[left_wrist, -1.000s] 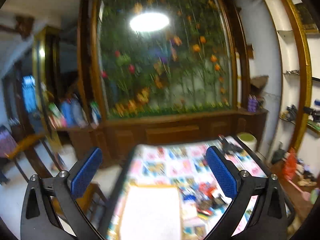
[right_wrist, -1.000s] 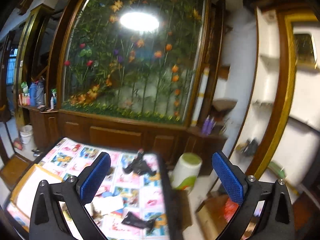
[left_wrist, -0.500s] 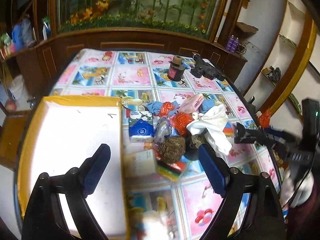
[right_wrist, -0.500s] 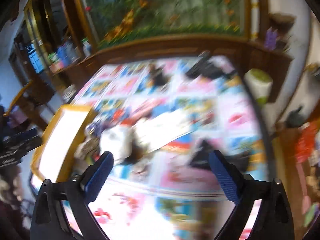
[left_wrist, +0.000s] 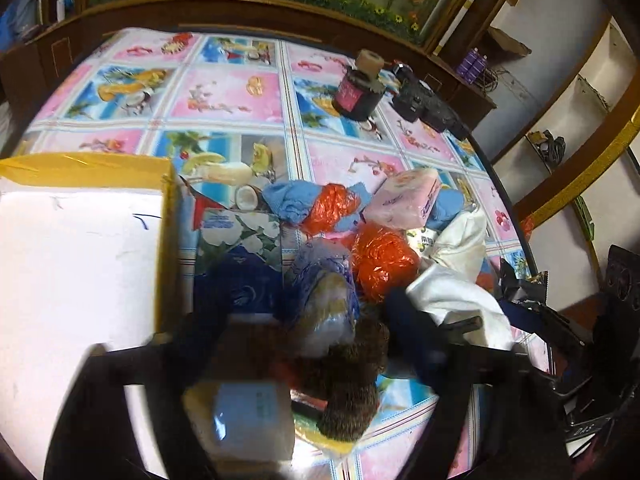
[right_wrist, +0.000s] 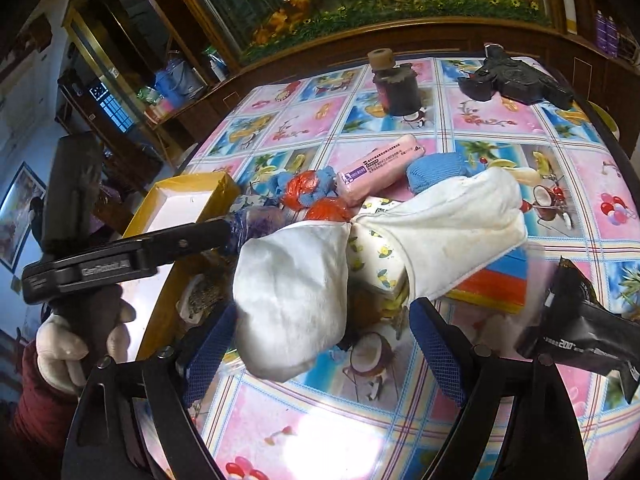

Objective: Organize soft objects
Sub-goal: 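Grasp the clear bag with blue pack with left tool while right grasps white towel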

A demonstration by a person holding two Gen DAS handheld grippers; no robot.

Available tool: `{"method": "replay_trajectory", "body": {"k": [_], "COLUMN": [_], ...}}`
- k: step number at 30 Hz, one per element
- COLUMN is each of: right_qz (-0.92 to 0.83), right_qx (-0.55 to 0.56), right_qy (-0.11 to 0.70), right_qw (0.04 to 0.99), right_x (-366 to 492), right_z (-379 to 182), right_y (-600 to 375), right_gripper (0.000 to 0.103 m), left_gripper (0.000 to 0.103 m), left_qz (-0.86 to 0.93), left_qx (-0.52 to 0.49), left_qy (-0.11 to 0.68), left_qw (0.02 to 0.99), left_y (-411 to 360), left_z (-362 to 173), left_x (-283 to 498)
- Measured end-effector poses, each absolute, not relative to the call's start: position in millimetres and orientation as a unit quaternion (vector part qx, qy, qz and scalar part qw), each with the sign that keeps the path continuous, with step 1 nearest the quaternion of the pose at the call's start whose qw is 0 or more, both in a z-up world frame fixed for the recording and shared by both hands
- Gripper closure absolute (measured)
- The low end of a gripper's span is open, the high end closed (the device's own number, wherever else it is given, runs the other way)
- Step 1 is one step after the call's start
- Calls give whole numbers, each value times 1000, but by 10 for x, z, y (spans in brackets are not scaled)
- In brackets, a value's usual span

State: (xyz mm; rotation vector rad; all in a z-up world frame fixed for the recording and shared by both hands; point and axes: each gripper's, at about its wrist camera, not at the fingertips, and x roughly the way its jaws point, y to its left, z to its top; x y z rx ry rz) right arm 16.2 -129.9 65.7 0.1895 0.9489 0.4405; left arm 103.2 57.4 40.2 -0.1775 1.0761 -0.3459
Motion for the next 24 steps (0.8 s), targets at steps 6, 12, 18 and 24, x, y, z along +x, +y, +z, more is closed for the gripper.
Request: {"method": "replay_trajectory", "body": {"k": [6,12,18,24], "right_qz": [240,222,211,225], "right_qx": [105,114,113,90], "right_qy": [451,430,394,361], "right_qw": [853,868,887,900], "right_x": [249,177,-41,-327], "right_z": [603,710,958,1285], "right_y": [-1229,-1304,-1413,-1272], "right_gripper": [64,73,75,75], "left_gripper": [77,77,77,77], "left_qz": [-159,-174,-184,-145], "left_qx": [-94,-133,-157,-168], "left_qy": [508,468,431,407], "left_qw": [841,856,869,886], "left_y": [627,835,1113,1690], "left_z": [370,738,1051,1214], "left_x": [1009,855,572,369]}}
